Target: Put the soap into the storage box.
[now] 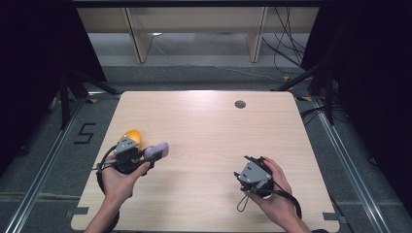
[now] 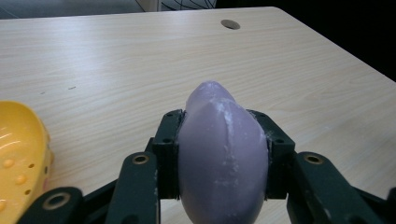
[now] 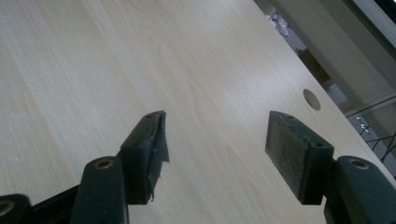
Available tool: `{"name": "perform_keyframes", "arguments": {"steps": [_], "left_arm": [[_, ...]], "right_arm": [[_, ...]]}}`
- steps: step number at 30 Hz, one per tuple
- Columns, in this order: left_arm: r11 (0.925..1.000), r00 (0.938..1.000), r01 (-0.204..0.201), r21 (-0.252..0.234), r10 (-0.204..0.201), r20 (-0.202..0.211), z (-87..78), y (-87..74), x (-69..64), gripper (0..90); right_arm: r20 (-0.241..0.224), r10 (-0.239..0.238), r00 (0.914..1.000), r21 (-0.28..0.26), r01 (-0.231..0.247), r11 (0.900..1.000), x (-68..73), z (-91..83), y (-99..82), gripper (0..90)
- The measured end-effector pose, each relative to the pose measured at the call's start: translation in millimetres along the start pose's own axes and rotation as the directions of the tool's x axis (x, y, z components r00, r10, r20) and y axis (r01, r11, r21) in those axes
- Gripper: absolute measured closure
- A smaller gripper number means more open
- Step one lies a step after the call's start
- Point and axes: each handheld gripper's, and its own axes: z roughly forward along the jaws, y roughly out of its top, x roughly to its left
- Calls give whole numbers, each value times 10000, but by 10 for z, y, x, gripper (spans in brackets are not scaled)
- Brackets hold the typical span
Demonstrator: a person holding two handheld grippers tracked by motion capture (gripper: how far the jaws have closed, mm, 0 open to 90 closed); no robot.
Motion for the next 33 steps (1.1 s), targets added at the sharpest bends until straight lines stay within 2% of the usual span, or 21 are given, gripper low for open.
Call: {"name": "perform_keyframes", "arguments": {"steps": [7, 18, 28, 29, 33], "left_arm": [[9993, 9993, 242, -285, -251, -294, -59, 12, 69, 585], [9979, 9970, 348, -546, -385, -674, -126, 14, 176, 584], [9972, 9931, 328, -666, -400, -1102, -185, 40, 251, 585], [9969, 9917, 352, -704, -436, -1208, -194, 41, 275, 585], [9964, 9886, 426, -739, -527, -1413, -207, 38, 310, 585]], "right_arm": [[-14, 65, 10000, 30, -65, 10000, -4, -9, -3, 391], [-71, 13, 10000, 28, -13, 10000, -7, -7, -9, 390], [-80, 52, 10000, 55, -51, 10000, -4, -10, -8, 391], [73, 95, 9999, -23, -94, 10000, -11, -9, -8, 390], [67, 113, 9999, -4, -113, 9999, -11, -10, -12, 391]]}}
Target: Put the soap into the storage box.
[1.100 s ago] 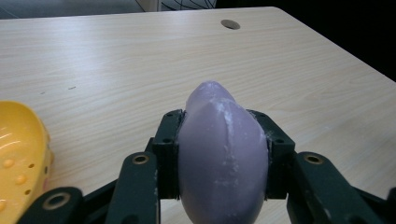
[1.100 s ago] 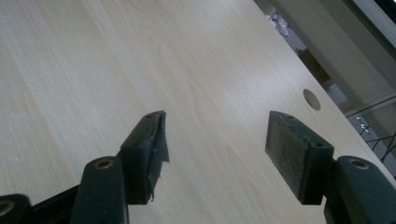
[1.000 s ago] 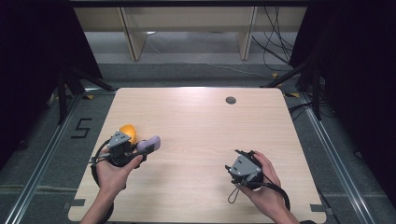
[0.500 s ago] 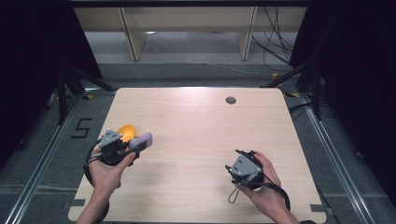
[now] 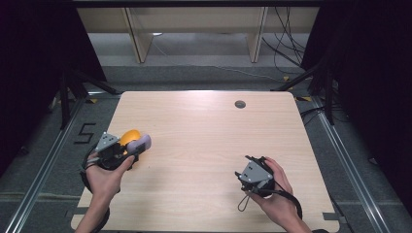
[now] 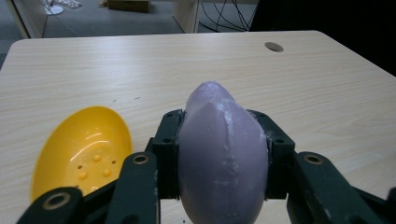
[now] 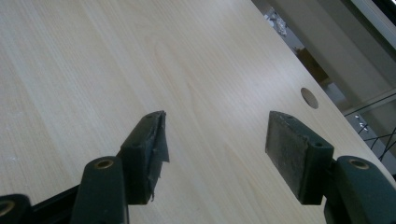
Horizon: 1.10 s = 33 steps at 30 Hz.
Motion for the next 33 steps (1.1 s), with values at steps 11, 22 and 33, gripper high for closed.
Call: {"name": "perform_keyframes", "arguments": {"steps": [11, 22, 33], "left_arm": [[9996, 9979, 148, -250, -163, -625, -17, 1, 113, 585], [9995, 9917, 263, -166, -282, -1258, 12, -34, 211, 585], [9988, 9793, 452, -198, -482, -1965, 67, -80, 333, 585]], "right_arm": [[-1, 10, 10000, -3, -10, 10000, -2, 0, -1, 391], [-82, -56, 10000, 13, 56, 10000, -1, 4, -3, 391], [-78, -53, 10000, 21, 53, 10000, -3, 4, 0, 391]]}}
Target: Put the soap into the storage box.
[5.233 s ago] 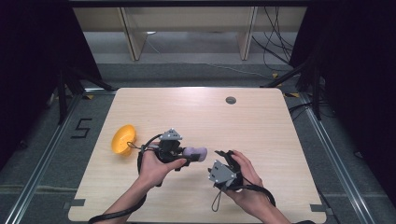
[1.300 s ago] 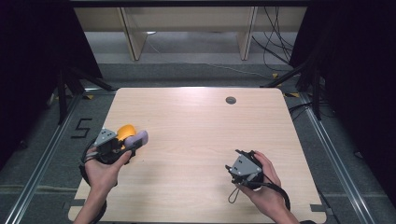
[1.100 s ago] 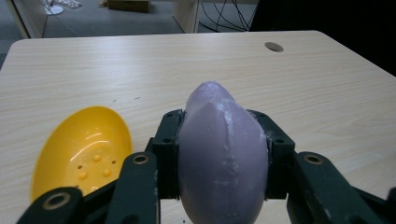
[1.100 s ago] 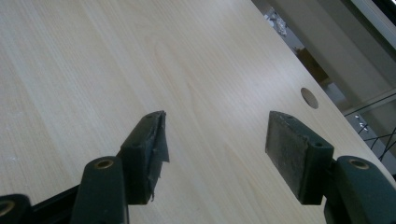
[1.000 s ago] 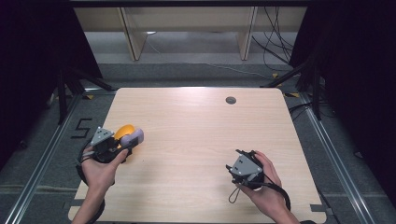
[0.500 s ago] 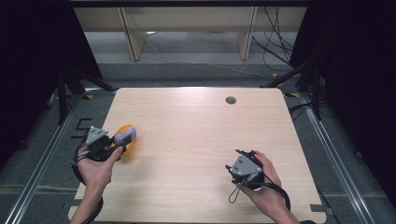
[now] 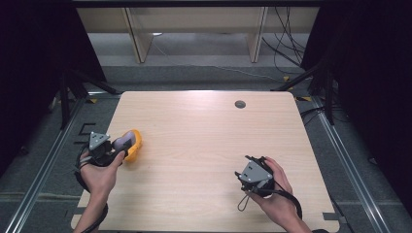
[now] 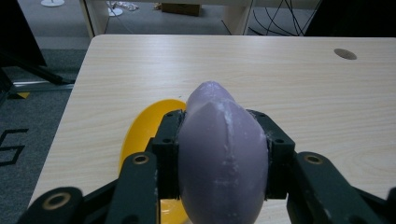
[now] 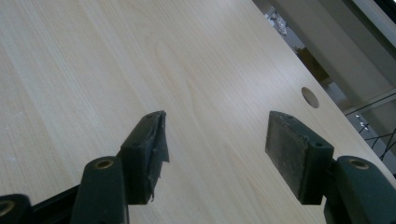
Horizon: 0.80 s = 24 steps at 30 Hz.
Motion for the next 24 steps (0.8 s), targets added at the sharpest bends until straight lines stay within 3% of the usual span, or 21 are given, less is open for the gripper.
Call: {"name": "perform_keyframes", "arguments": {"steps": [14, 24], "left_arm": [[9999, 9975, 48, 114, -40, -712, 210, -22, 85, 585], [9994, 9943, -202, 268, 229, -1046, 368, -31, 89, 585]], "right_arm": [[52, 21, 10000, -29, -20, 10000, -5, 0, -2, 390], [-29, 29, 10000, 21, -29, 10000, -6, 1, -10, 390]]}}
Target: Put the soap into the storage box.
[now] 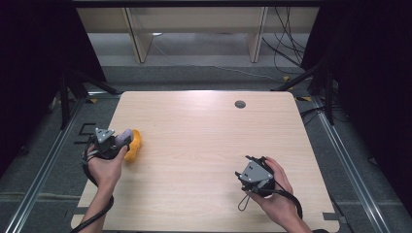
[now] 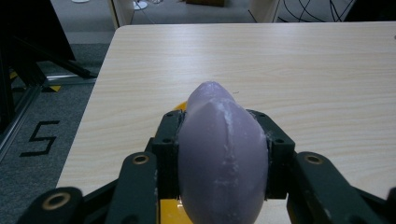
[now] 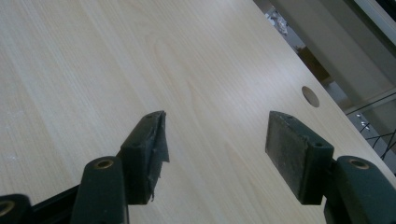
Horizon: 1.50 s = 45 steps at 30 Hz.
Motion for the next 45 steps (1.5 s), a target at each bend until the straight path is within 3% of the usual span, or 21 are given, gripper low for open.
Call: {"name": "perform_keyframes", "arguments": {"steps": [2, 5, 20, 45], "left_arm": [[10000, 9999, -86, 3, 87, -119, 26, -2, -1, 584], [10000, 9996, -97, 7, 97, -268, 60, -10, -6, 585], [9993, 9971, -377, 27, 378, -653, 181, -82, -35, 584], [9979, 9962, -649, 76, 652, -574, 304, -145, -99, 583]], "right_arm": [[-62, -178, 9998, -27, 178, 9998, -5, 7, 1, 389], [-3, 16, 10000, 17, -16, 10000, 7, 8, 2, 389], [-64, 19, 10000, 57, -19, 10000, 11, 12, -1, 386], [-135, -57, 9999, -8, 57, 10000, 22, 10, 14, 387]]}}
